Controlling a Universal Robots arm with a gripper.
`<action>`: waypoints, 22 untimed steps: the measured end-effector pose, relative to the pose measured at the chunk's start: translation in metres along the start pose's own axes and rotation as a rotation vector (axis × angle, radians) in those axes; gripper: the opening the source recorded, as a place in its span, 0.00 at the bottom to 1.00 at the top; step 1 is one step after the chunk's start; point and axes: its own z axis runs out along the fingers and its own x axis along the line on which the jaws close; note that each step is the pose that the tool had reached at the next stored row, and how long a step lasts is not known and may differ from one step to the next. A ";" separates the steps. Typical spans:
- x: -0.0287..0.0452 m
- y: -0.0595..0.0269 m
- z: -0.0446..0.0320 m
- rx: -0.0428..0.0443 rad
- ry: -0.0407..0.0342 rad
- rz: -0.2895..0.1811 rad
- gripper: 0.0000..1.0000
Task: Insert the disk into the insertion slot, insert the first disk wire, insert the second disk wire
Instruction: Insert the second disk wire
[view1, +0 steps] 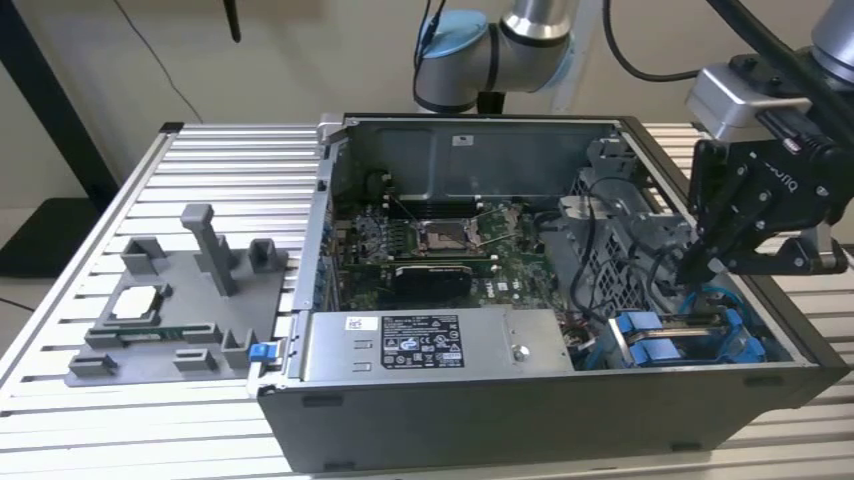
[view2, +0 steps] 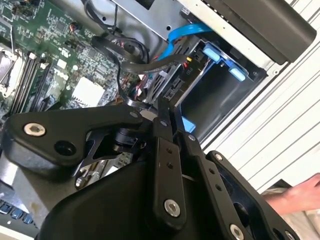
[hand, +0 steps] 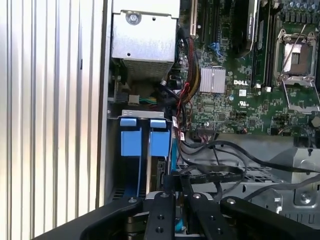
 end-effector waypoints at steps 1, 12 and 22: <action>0.0008 0.0000 0.0005 -0.0051 -0.0001 0.002 0.00; 0.0081 -0.0065 0.0133 -0.0255 -0.0008 0.013 0.00; 0.0108 -0.0097 0.0211 -0.0282 -0.0009 0.015 0.00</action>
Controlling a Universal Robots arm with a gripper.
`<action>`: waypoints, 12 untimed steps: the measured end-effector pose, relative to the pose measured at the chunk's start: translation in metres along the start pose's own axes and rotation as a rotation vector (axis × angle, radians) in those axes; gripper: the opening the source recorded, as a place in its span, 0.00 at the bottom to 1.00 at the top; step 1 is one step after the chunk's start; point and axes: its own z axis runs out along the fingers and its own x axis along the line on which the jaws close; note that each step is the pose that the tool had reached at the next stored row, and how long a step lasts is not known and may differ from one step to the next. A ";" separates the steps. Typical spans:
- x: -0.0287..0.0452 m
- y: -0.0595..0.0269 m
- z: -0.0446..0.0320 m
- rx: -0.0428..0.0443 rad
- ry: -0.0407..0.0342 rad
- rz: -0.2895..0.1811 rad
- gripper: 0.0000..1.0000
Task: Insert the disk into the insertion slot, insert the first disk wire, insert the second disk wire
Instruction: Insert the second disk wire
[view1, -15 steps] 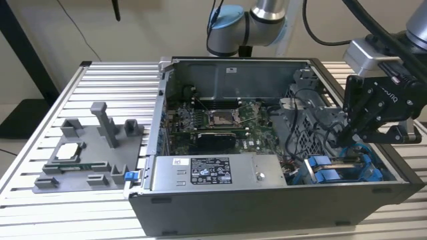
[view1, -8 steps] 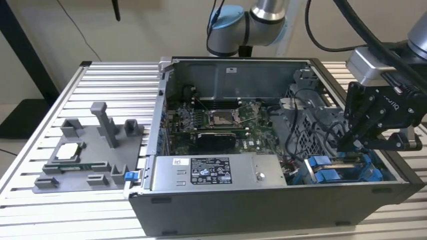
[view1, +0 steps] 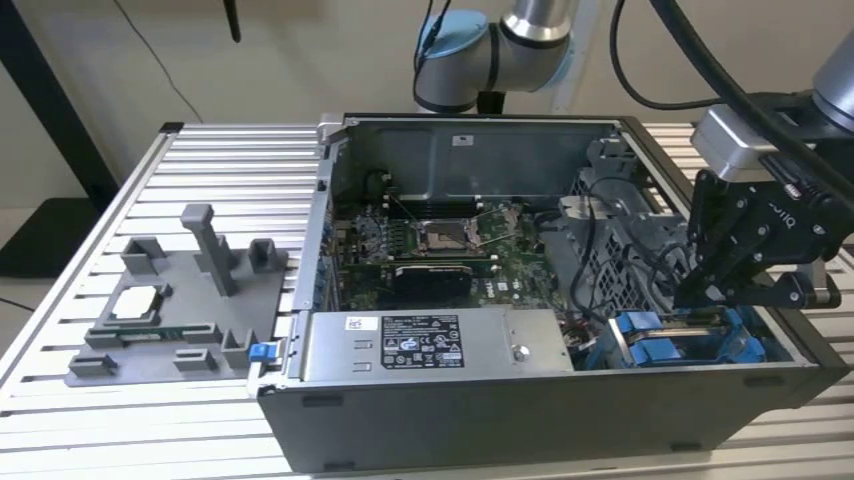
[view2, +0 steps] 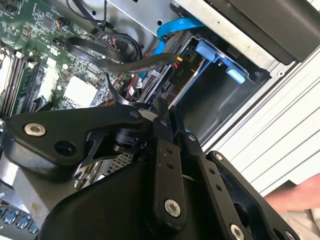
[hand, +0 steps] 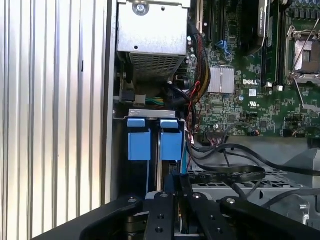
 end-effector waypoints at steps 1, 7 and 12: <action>0.0001 0.0000 0.0006 0.0000 0.0000 0.000 0.00; 0.0001 -0.0001 0.0012 -0.0001 -0.0001 0.000 0.00; 0.0004 -0.0003 0.0039 -0.0003 -0.0001 0.000 0.00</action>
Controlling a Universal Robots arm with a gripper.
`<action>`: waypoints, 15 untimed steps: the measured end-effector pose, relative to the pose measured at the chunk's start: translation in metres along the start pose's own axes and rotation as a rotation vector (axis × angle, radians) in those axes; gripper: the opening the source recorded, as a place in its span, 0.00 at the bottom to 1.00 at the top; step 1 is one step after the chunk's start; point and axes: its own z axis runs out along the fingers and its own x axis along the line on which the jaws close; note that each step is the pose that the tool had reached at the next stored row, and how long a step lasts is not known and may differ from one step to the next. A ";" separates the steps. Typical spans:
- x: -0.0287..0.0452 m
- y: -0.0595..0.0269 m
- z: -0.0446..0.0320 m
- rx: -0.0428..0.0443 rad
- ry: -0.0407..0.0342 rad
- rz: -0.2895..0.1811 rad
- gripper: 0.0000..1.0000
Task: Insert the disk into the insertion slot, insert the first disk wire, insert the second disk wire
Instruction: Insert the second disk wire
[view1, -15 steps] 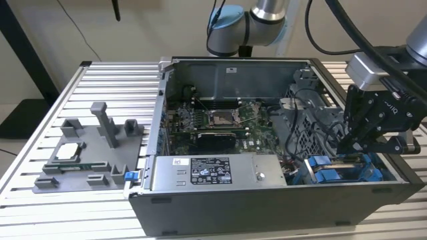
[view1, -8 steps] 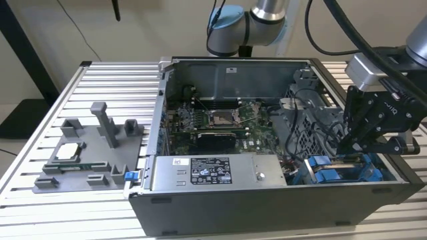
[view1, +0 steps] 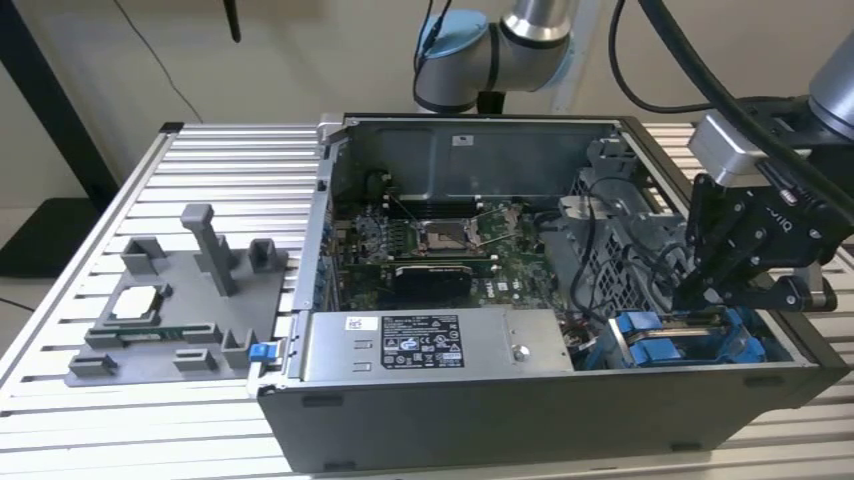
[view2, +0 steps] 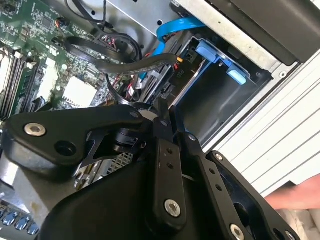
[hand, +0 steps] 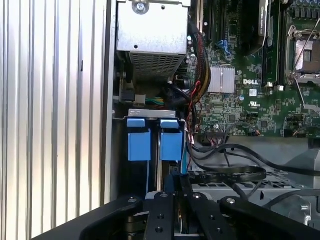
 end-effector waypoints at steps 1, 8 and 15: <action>0.0001 -0.0004 0.0009 0.0000 0.0001 0.000 0.00; 0.0006 -0.0081 0.0072 0.0000 0.0000 0.000 0.00; -0.0020 -0.0100 0.0108 0.0000 0.0000 0.000 0.00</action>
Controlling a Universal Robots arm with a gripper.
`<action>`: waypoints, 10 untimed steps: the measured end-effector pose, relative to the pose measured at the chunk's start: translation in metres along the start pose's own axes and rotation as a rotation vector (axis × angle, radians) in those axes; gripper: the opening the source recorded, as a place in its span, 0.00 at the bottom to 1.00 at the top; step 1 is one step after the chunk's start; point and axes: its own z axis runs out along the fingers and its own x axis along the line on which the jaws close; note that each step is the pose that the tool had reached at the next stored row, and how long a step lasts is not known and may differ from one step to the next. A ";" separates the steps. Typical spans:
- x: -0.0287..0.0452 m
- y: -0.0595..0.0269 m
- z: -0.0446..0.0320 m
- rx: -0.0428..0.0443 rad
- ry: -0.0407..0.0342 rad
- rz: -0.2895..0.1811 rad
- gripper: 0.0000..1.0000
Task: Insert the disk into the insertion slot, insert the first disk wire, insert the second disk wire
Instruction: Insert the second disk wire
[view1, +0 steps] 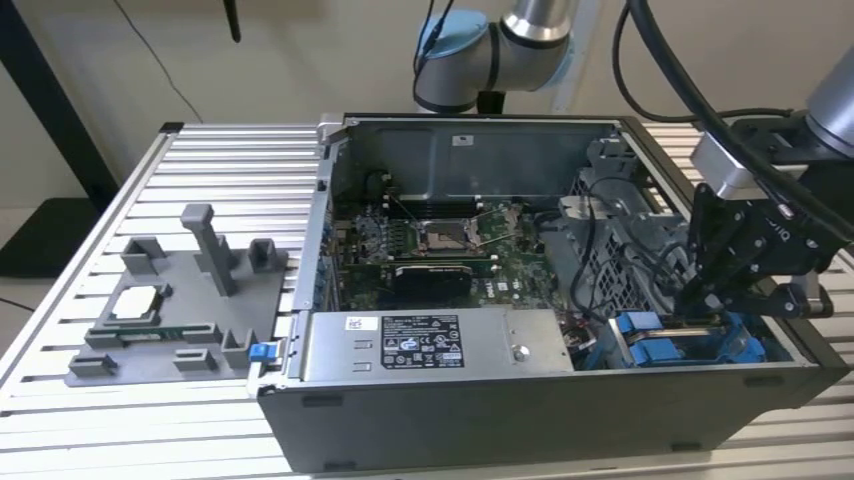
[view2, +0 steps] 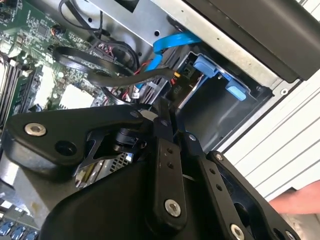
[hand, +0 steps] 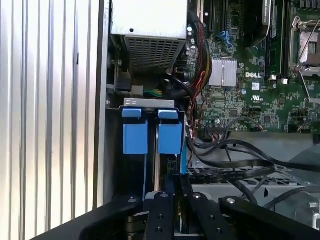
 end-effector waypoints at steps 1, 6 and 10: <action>-0.0001 -0.0008 0.0001 0.0000 0.0002 0.000 0.00; -0.0005 -0.0031 0.0015 0.0000 -0.0001 0.000 0.00; -0.0006 -0.0033 0.0027 0.0000 -0.0002 0.000 0.00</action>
